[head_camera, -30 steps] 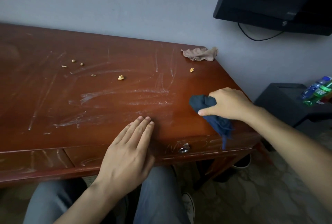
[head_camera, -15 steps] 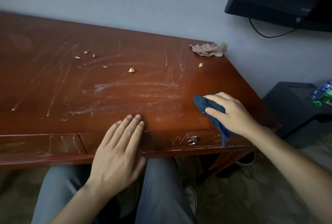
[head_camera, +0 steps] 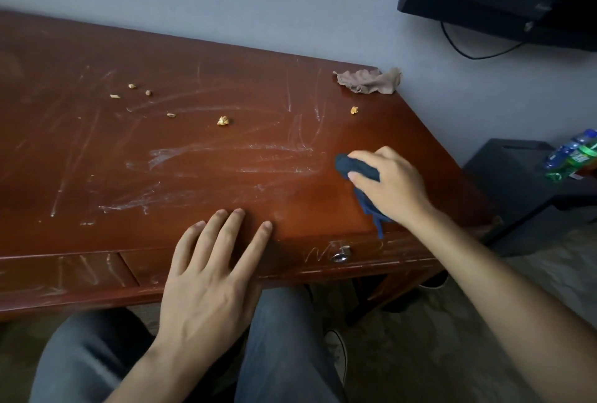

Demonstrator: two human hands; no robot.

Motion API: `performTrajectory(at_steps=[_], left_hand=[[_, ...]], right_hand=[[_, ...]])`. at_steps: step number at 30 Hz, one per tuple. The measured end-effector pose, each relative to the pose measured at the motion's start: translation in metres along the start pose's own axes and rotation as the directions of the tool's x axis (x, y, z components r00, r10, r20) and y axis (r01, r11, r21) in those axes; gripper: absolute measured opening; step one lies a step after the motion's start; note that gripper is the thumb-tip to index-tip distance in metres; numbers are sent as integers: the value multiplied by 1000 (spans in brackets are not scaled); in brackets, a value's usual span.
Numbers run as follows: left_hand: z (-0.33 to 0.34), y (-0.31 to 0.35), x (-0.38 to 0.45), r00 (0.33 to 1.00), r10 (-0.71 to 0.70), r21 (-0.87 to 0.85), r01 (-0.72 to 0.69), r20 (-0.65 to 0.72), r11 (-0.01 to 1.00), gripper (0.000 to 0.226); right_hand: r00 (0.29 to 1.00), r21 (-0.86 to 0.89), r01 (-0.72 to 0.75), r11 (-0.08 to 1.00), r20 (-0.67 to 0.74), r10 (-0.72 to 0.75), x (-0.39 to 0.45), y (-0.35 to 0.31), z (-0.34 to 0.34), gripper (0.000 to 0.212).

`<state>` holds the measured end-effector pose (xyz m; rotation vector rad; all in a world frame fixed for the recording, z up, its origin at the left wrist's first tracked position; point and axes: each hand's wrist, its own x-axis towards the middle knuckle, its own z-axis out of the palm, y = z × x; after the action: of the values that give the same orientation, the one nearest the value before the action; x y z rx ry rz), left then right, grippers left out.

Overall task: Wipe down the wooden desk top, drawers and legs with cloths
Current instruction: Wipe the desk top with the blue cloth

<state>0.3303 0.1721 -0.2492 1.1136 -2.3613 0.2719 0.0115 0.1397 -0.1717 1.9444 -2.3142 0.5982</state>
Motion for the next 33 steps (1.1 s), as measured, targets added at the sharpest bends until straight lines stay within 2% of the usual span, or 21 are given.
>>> performTrajectory(at_steps=[1,3,6,8,10,12,14,16,19,21,23,25,27,28,30,33], left_hand=[[-1,2,3,1000,-2,-11,2,-7,1000,63],[-2,3,12,1000,12,-42,-12,-16,999,59],[3,4,19,999,40,-62,-41,-13,997,61],[6,3,18,999,38,-71,-41,-32,997,63],[8,2,17,998,23,-101,-29,-65,994,62],[8,1,17,996,14,-114,-23,-83,993,62],[8,2,16,997,9,-117,-18,-83,993,63],[9,3,15,996,-2,-130,-10,-90,992,62],[9,4,17,993,-38,-169,18,-113,985,61],[9,4,17,991,-45,-168,23,-123,985,59],[12,3,17,993,-15,-136,-1,-117,991,55],[14,1,15,995,18,-100,-28,-99,995,53],[15,2,14,996,29,-76,-35,-80,996,53],[14,4,13,997,25,-71,-30,-68,997,53],[11,8,15,999,12,-71,-15,-33,997,55],[6,12,18,1000,14,-58,-13,19,998,59]], right_hand=[[999,-32,-3,999,-33,2,-3,-1,5,37],[992,-64,84,994,-86,-89,-20,-21,15,43],[962,140,274,951,-48,-270,-54,-56,16,40],[913,232,396,888,6,-408,-61,-62,13,37],[916,250,387,888,10,-402,-44,-52,11,33],[968,187,250,950,-42,-246,-18,-41,11,29],[986,129,146,981,-95,-134,-8,-40,15,27],[973,168,216,962,-113,-199,-22,-58,18,27],[894,317,439,841,-63,-443,-61,-83,16,30],[865,324,482,814,-29,-501,-60,-78,10,32],[923,247,379,892,-38,-382,-34,-60,8,33],[980,84,184,979,-95,-176,3,-26,10,32],[992,5,-4,1000,-122,5,27,-2,11,28],[992,12,-23,1000,-125,24,29,0,13,28],[993,80,79,994,-99,-71,12,-16,15,29],[931,299,348,889,5,-366,-33,-43,9,34]])
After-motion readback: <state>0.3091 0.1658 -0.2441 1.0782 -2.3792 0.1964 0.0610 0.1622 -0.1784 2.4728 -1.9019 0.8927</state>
